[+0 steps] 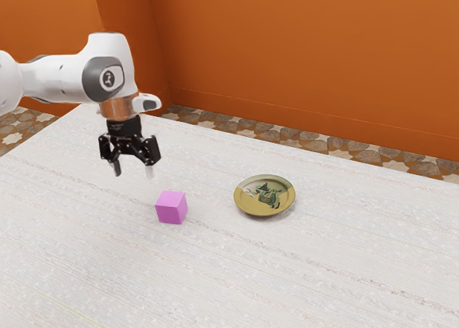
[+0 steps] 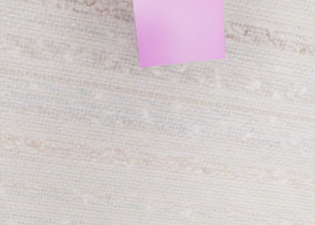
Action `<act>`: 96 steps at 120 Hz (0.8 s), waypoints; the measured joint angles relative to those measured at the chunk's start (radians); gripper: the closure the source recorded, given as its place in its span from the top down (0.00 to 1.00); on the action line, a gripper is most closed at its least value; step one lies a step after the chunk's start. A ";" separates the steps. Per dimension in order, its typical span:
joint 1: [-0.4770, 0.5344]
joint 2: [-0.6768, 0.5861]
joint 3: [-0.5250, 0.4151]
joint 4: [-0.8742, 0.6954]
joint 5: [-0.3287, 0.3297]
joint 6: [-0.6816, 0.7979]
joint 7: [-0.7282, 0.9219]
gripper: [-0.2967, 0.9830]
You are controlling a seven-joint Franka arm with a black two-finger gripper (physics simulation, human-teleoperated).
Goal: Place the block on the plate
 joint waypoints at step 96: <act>-0.011 0.233 0.062 0.212 -0.051 0.043 -0.012 0.77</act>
